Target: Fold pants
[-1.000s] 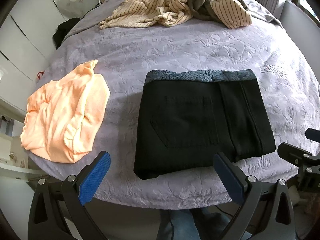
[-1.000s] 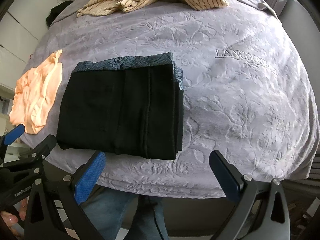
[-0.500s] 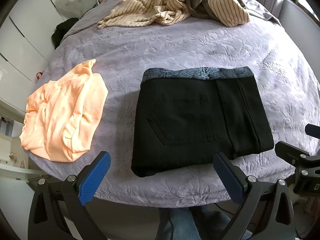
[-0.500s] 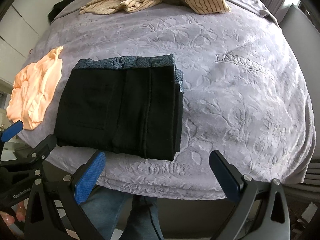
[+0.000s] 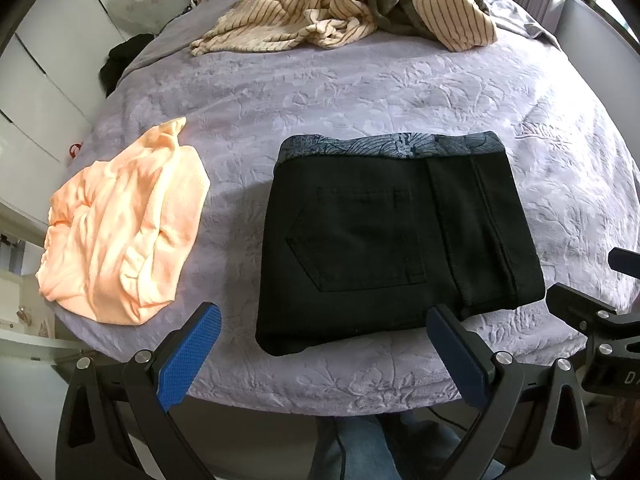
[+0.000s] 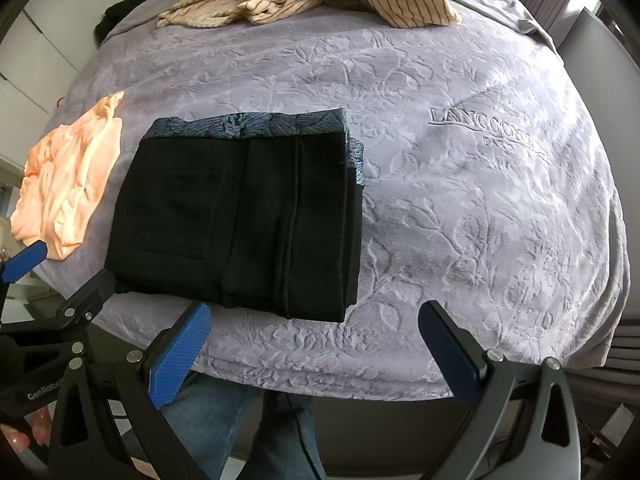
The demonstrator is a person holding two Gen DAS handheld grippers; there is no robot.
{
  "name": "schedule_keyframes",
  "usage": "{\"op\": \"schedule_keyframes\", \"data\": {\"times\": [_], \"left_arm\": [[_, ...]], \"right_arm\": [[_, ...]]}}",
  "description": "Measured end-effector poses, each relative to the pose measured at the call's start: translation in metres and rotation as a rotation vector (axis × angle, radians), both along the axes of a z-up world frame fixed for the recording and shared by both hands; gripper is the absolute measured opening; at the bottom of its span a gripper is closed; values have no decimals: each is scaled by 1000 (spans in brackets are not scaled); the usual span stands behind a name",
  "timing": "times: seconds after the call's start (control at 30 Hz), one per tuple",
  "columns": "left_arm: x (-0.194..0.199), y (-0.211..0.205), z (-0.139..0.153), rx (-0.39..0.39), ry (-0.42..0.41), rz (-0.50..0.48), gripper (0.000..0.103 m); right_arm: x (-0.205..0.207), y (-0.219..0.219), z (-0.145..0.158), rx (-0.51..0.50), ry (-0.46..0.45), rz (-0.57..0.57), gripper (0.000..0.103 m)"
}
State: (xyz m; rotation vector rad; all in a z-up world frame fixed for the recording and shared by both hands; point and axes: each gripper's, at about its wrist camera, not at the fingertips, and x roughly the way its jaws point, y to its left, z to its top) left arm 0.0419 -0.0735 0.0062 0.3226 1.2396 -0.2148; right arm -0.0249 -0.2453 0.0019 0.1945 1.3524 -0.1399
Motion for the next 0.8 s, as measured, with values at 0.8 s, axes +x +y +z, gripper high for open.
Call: {"op": "schedule_keyframes", "data": {"times": [0.8], "left_arm": [[5,-2,-5,-15,20,7,103]], "right_arm": [[6,-7,-8,10,27,10,103]]}}
